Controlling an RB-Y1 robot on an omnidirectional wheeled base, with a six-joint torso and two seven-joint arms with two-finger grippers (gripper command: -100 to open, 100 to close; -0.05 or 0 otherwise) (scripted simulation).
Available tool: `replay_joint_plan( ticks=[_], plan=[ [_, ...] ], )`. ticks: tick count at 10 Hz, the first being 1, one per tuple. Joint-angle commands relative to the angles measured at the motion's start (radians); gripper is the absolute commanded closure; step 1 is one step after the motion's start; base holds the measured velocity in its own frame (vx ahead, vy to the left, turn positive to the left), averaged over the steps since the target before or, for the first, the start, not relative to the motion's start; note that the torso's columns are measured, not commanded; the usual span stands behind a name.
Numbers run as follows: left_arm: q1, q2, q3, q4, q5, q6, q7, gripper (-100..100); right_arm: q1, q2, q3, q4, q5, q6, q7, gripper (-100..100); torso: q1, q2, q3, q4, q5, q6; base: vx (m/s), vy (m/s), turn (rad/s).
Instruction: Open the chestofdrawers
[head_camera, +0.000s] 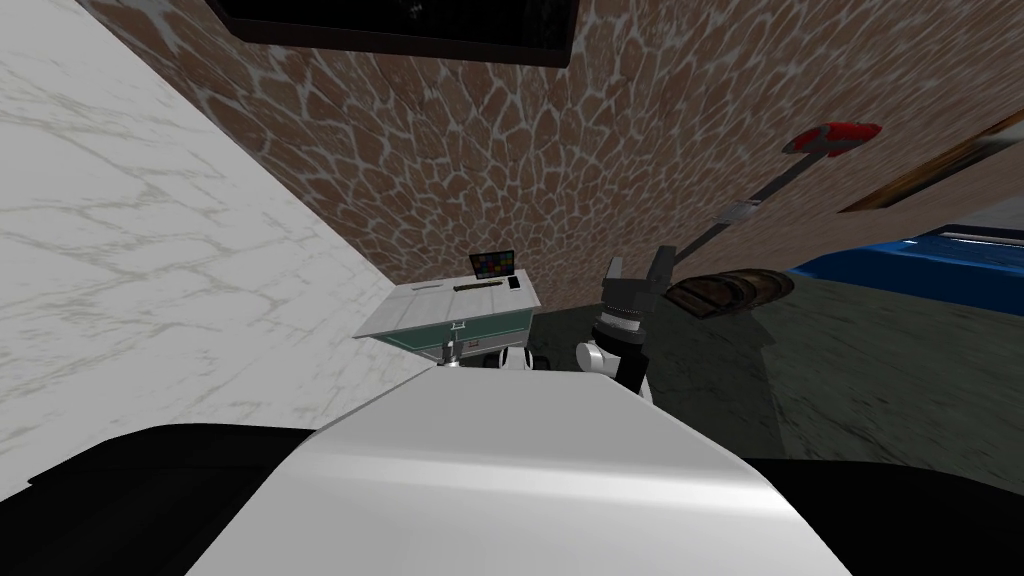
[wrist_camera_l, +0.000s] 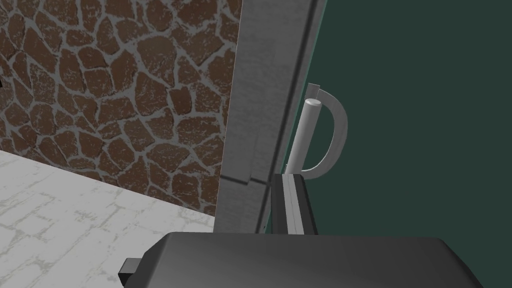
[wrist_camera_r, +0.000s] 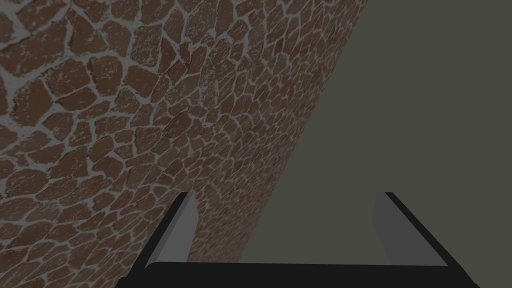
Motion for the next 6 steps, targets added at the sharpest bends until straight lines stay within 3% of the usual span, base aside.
replay_joint_plan(
  ticks=[1, 2, 3, 4, 5, 6],
  plan=[
    [0.0, 0.031, 0.0, -0.001, 0.0, -0.005, 0.0, -100, 0.0, 0.0, 0.0, 0.0, 0.0, 0.0, 0.0, 0, 0.0, -0.002, -0.001, -0.001, 0.0, 0.0, 0.0, 0.0, 0.0],
    [0.0, 0.049, -0.001, -0.004, 0.0, -0.005, 0.001, -100, 0.0, 0.0, 0.0, 0.0, 0.0, 0.0, 0.0, 0, 0.0, -0.003, -0.002, -0.001, 0.0, 0.0, 0.002, -0.006, -0.005],
    [-0.012, 0.044, -0.005, -0.013, -0.001, 0.021, 0.004, -100, 0.0, 0.0, 0.0, 0.0, 0.0, 0.0, 0.0, 0, 0.0, -0.003, -0.002, -0.001, 0.001, 0.0, 0.013, -0.039, -0.034],
    [-0.014, 0.014, -0.006, -0.011, -0.002, 0.027, 0.004, -100, 0.0, 0.0, 0.0, 0.0, 0.0, 0.0, 0.0, 0, -0.002, -0.003, -0.002, -0.001, 0.0, 0.0, 0.013, -0.051, -0.021],
    [-0.006, 0.027, -0.006, -0.017, -0.002, 0.02, 0.004, -100, 0.0, 0.0, 0.0, 0.0, 0.0, 0.0, 0.0, 0, -0.002, -0.002, -0.001, -0.001, 0.0, 0.0, 0.005, -0.024, 0.0],
    [-0.013, 0.035, -0.001, -0.039, 0.002, 0.053, 0.01, -100, 0.0, 0.0, 0.0, 0.0, 0.0, 0.0, 0.0, 0, 0.001, -0.001, -0.001, -0.001, 0.001, 0.0, 0.016, -0.021, 0.0]
  ],
)
